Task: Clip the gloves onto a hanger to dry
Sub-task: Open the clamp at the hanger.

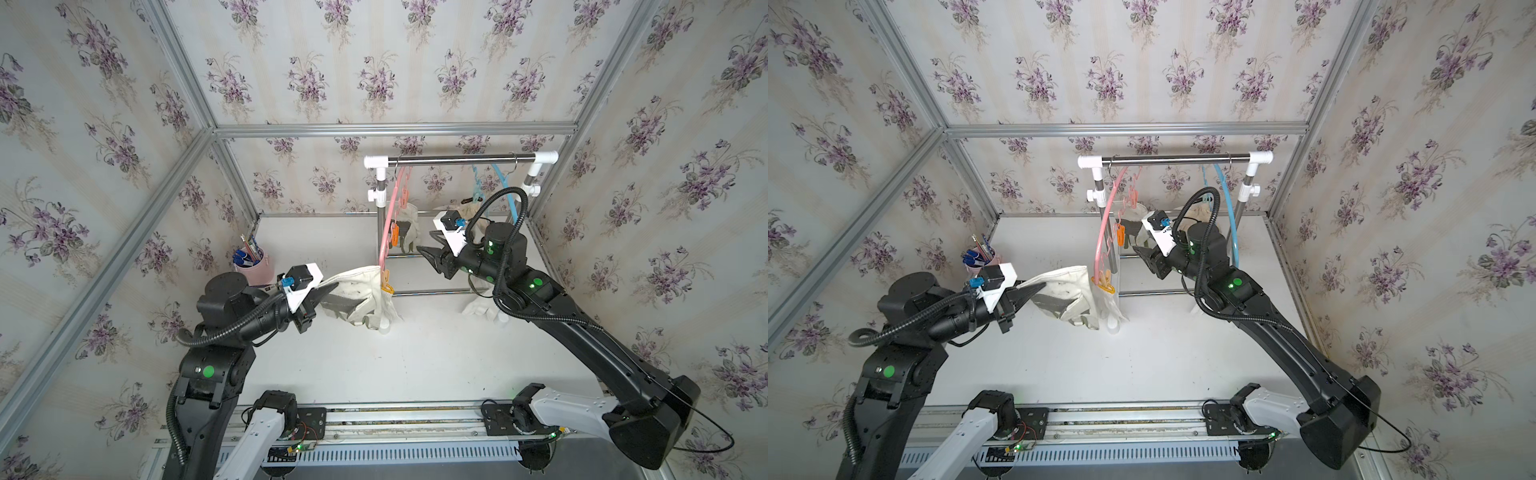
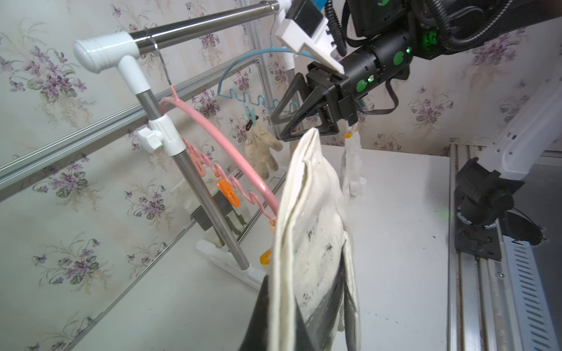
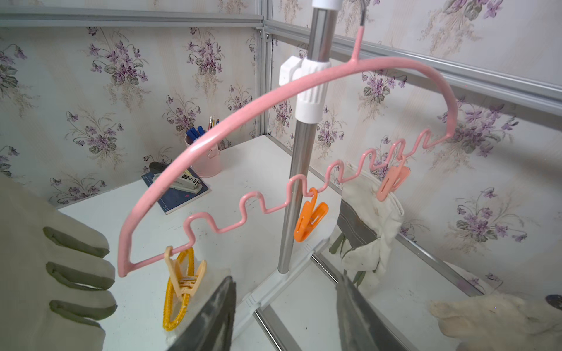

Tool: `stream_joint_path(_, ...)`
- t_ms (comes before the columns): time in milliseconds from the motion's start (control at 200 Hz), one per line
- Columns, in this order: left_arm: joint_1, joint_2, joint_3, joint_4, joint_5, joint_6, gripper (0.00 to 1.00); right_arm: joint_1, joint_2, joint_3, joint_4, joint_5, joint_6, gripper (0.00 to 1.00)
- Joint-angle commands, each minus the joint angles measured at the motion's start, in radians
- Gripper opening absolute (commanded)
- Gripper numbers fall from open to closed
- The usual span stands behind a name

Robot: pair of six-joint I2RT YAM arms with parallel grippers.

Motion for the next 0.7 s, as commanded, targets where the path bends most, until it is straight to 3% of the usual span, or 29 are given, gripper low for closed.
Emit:
stream_joint_path(0,0.042,0.056,0.015,0.099,-0.042,-0.014,0.0,-0.018,0.035,0.004,0.077,-0.098,0.064,0.54)
stream_joint_path(120,0.12,0.095,0.013,0.251,-0.032,-0.118,0.0,-0.031,0.077,-0.001,0.116,-0.104,0.09,0.53)
stream_joint_path(345,0.168,0.154,0.056,0.34,-0.255,-0.091,0.0,-0.047,0.142,-0.006,0.174,-0.087,0.094,0.54)
stream_joint_path(480,0.168,0.197,0.047,0.359,-0.161,-0.092,0.0,-0.048,0.191,0.005,0.22,-0.109,0.106,0.55)
stream_joint_path(545,0.168,0.209,0.016,0.408,-0.124,-0.117,0.0,-0.098,0.214,0.011,0.242,-0.134,0.118,0.57)
stream_joint_path(699,0.168,0.251,-0.036,0.501,-0.115,-0.157,0.0,-0.141,0.274,0.026,0.287,-0.251,0.146,0.64)
